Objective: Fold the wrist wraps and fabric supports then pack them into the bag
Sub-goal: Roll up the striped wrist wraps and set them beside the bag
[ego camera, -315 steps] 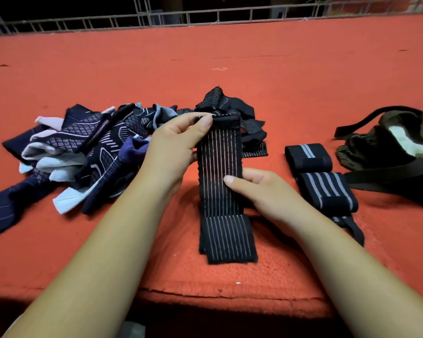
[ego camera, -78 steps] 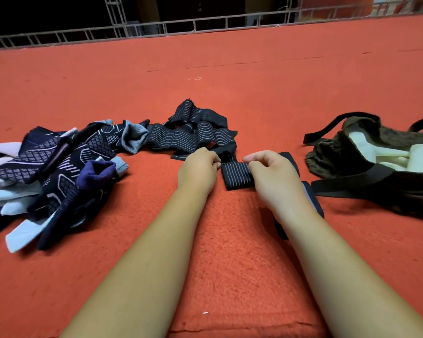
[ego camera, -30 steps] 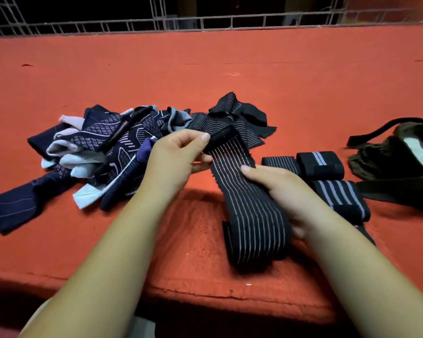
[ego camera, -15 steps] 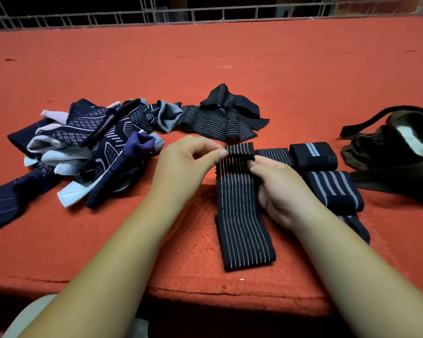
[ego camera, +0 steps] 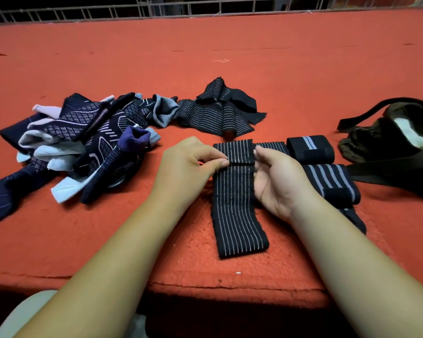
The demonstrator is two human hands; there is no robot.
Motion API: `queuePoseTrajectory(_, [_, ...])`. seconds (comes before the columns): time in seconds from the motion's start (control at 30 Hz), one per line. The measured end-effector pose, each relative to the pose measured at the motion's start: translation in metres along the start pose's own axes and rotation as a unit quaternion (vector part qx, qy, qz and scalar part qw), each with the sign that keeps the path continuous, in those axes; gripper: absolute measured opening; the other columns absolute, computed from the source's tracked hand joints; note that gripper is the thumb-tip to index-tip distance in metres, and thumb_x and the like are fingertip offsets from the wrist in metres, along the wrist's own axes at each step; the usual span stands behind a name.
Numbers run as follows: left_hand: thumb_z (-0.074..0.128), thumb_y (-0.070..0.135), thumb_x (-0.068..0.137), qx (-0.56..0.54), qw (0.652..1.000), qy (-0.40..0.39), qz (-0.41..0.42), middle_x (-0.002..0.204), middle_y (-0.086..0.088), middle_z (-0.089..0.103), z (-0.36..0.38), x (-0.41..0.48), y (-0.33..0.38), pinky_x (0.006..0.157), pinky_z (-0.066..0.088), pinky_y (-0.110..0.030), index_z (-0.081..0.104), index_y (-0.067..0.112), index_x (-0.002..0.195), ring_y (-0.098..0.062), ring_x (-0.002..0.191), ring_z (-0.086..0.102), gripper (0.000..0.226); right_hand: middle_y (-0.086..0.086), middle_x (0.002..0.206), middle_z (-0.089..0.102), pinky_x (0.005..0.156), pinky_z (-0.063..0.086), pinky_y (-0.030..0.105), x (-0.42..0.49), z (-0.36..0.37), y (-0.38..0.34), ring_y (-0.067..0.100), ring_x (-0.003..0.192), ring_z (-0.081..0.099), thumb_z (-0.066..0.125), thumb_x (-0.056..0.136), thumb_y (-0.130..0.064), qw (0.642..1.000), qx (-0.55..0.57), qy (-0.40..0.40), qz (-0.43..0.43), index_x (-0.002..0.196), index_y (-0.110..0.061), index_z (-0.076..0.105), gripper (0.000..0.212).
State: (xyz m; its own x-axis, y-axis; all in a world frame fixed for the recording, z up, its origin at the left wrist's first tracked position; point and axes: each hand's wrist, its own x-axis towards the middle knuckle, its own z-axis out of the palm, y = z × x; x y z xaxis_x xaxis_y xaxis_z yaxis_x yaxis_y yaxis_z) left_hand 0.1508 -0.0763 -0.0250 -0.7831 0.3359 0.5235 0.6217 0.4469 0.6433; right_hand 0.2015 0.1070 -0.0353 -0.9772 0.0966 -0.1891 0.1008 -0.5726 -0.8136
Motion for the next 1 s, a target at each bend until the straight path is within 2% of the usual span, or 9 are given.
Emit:
queuePoseTrajectory(0.2, [0.09, 0.022, 0.083, -0.006, 0.999, -0.023, -0.032, 0.088, 0.003, 0.07, -0.002, 0.0, -0.005, 0.084, 0.053, -0.037, 0.086, 0.029, 0.094, -0.01, 0.087, 0.067, 0.013, 0.025, 0.112, 0.077, 0.086, 0.066, 0.038, -0.004, -0.004, -0.002, 0.029, 0.098, 0.077, 0.046, 0.104, 0.004, 0.994, -0.095, -0.016, -0.041, 0.121, 0.01, 0.07, 0.03])
queuePoseTrajectory(0.3, [0.09, 0.025, 0.084, -0.076, 0.991, -0.015, -0.106, 0.087, 0.003, 0.071, -0.003, -0.002, -0.001, 0.079, 0.061, -0.044, 0.082, 0.025, 0.091, -0.012, 0.085, 0.072, 0.01, 0.021, 0.115, 0.078, 0.09, 0.065, 0.037, -0.004, -0.003, 0.0, 0.027, 0.103, 0.077, 0.039, 0.103, 0.012, 0.988, -0.136, -0.029, -0.07, 0.127, 0.007, 0.068, 0.038])
queuePoseTrajectory(0.37, [0.089, 0.024, 0.086, -0.16, 0.969, 0.014, -0.191, 0.086, 0.002, 0.07, 0.002, -0.002, 0.001, 0.072, 0.065, -0.044, 0.07, 0.013, 0.1, -0.017, 0.076, 0.073, 0.026, 0.02, 0.119, 0.078, 0.099, 0.062, 0.042, -0.002, -0.003, 0.002, 0.031, 0.11, 0.076, 0.039, 0.103, 0.013, 0.983, -0.156, -0.038, -0.087, 0.13, 0.002, 0.067, 0.041])
queuePoseTrajectory(0.5, [0.085, 0.035, 0.087, -0.29, 0.919, -0.006, -0.268, 0.099, -0.012, 0.074, 0.006, 0.003, -0.002, 0.076, 0.059, -0.048, 0.069, 0.011, 0.118, -0.024, 0.081, 0.071, 0.043, 0.03, 0.129, 0.071, 0.114, 0.045, 0.067, -0.001, -0.003, 0.007, 0.054, 0.125, 0.065, 0.043, 0.099, 0.01, 0.972, -0.197, -0.086, -0.097, 0.138, -0.005, 0.064, 0.048])
queuePoseTrajectory(0.63, [0.076, 0.018, 0.097, -0.355, 0.898, -0.038, -0.259, 0.104, -0.025, 0.075, 0.001, 0.005, 0.002, 0.067, 0.058, -0.04, 0.077, 0.01, 0.109, -0.031, 0.081, 0.07, 0.014, 0.021, 0.122, 0.076, 0.105, 0.053, 0.057, -0.003, 0.0, 0.009, 0.042, 0.118, 0.071, 0.049, 0.102, 0.006, 0.963, -0.24, -0.082, -0.096, 0.135, -0.013, 0.068, 0.043])
queuePoseTrajectory(0.73, [0.073, 0.009, 0.098, -0.375, 0.894, -0.008, -0.246, 0.107, -0.016, 0.075, 0.001, 0.007, 0.002, 0.09, 0.06, -0.053, 0.074, 0.003, 0.117, -0.03, 0.094, 0.072, 0.019, -0.003, 0.092, 0.078, 0.075, 0.055, 0.039, -0.006, -0.003, 0.006, 0.013, 0.08, 0.072, 0.062, 0.105, -0.018, 0.927, -0.361, -0.034, -0.099, 0.118, -0.02, 0.075, 0.018])
queuePoseTrajectory(0.8, [0.074, 0.01, 0.098, -0.369, 0.897, -0.008, -0.244, 0.109, -0.012, 0.075, -0.001, 0.008, -0.001, 0.096, 0.058, -0.056, 0.073, 0.005, 0.12, -0.028, 0.1, 0.073, 0.023, 0.001, 0.094, 0.081, 0.08, 0.061, 0.043, -0.005, -0.007, 0.005, 0.018, 0.082, 0.076, 0.065, 0.105, -0.024, 0.921, -0.376, -0.013, -0.101, 0.109, -0.019, 0.078, 0.015])
queuePoseTrajectory(0.9, [0.072, 0.006, 0.098, -0.379, 0.885, -0.057, -0.265, 0.113, -0.013, 0.079, -0.003, 0.006, -0.003, 0.089, 0.064, -0.044, 0.069, 0.0, 0.122, -0.027, 0.103, 0.077, 0.024, 0.008, 0.106, 0.082, 0.099, 0.06, 0.056, -0.004, -0.008, 0.005, 0.032, 0.103, 0.078, 0.066, 0.105, -0.025, 0.936, -0.335, 0.0, -0.105, 0.112, -0.02, 0.079, 0.015])
queuePoseTrajectory(1.0, [0.069, -0.001, 0.098, -0.359, 0.886, -0.102, -0.274, 0.11, -0.016, 0.079, -0.001, 0.003, -0.003, 0.07, 0.061, -0.03, 0.071, 0.0, 0.116, -0.024, 0.089, 0.077, 0.019, 0.009, 0.107, 0.081, 0.099, 0.06, 0.054, -0.002, -0.009, 0.006, 0.025, 0.097, 0.077, 0.066, 0.105, -0.021, 0.943, -0.315, 0.013, -0.108, 0.114, -0.019, 0.078, 0.015])
